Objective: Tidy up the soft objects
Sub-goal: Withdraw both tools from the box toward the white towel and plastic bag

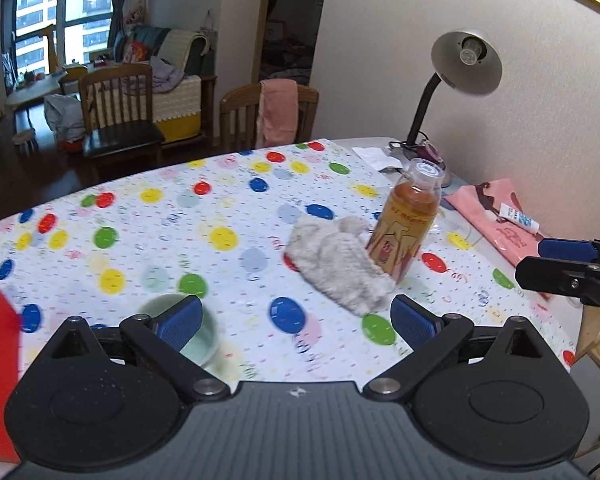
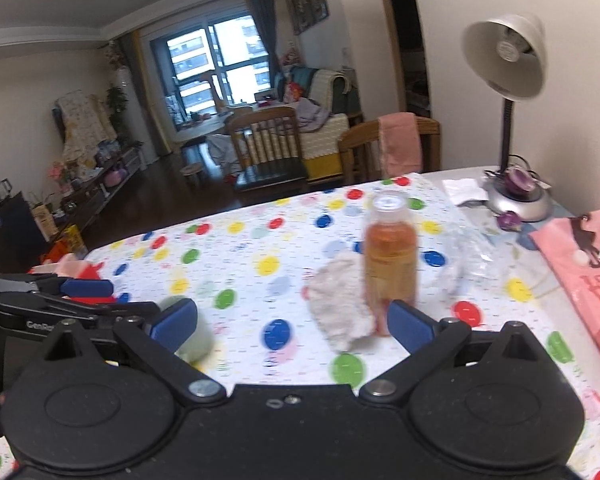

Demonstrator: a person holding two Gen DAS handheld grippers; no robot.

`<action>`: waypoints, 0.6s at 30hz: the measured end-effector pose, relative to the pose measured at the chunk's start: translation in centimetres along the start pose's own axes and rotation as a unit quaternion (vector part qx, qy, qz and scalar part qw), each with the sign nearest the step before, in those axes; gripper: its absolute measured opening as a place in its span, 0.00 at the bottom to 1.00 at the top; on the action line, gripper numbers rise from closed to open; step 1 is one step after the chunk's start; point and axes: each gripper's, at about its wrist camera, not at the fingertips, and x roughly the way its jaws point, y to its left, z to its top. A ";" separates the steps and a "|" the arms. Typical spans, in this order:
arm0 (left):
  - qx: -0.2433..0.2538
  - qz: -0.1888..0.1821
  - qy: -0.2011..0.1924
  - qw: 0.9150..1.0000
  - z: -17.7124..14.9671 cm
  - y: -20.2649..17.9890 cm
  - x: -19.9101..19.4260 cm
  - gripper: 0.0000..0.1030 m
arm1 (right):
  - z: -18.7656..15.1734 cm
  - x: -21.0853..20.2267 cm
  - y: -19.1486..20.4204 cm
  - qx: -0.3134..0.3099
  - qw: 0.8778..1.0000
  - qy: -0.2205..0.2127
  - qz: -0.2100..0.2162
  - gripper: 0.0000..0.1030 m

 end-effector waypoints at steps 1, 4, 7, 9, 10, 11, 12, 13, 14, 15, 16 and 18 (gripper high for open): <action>-0.002 -0.004 0.001 1.000 0.1 -0.3 0.6 0.98 | 0.1 0.2 -0.8 0.002 1.000 0.001 -0.004 0.98; -0.001 -0.008 0.005 1.000 0.4 -1.7 2.5 0.98 | 0.3 0.7 -3.4 0.008 1.000 0.007 -0.017 0.98; 0.004 -0.006 0.005 1.000 0.9 -2.8 4.4 0.98 | 0.8 1.6 -5.7 0.010 0.999 0.011 -0.028 0.98; 0.005 -0.004 0.005 1.000 1.3 -3.4 5.8 0.98 | 1.3 2.4 -7.2 0.014 0.999 0.013 -0.034 0.98; 0.007 -0.001 0.006 1.000 1.6 -3.7 6.5 0.98 | 1.4 2.8 -7.9 0.016 0.999 0.014 -0.039 0.98; 0.008 0.003 0.006 1.000 1.9 -3.9 7.1 0.98 | 1.7 3.4 -8.7 0.018 0.999 0.016 -0.043 0.98; 0.008 0.007 0.006 1.000 2.2 -4.0 7.9 0.98 | 1.9 3.9 -9.4 0.019 0.999 0.018 -0.045 0.98; 0.007 0.010 0.007 1.000 2.5 -4.1 8.6 0.98 | 2.1 4.4 -10.0 0.022 0.998 0.020 -0.048 0.98; 0.006 0.013 0.010 1.000 2.7 -4.2 9.3 0.98 | 2.3 4.9 -10.7 0.027 0.998 0.022 -0.052 0.98; 0.005 0.015 0.011 1.000 3.0 -4.3 10.1 0.98 | 2.6 5.4 -11.5 0.030 0.998 0.024 -0.053 0.98; 0.004 0.018 0.012 1.000 3.3 -4.3 10.8 0.98 | 2.7 6.0 -12.3 0.033 0.998 0.025 -0.055 0.98; 0.000 0.024 0.016 1.000 3.9 -4.3 12.3 0.98 | 3.1 7.1 -13.6 0.041 0.997 0.029 -0.060 0.98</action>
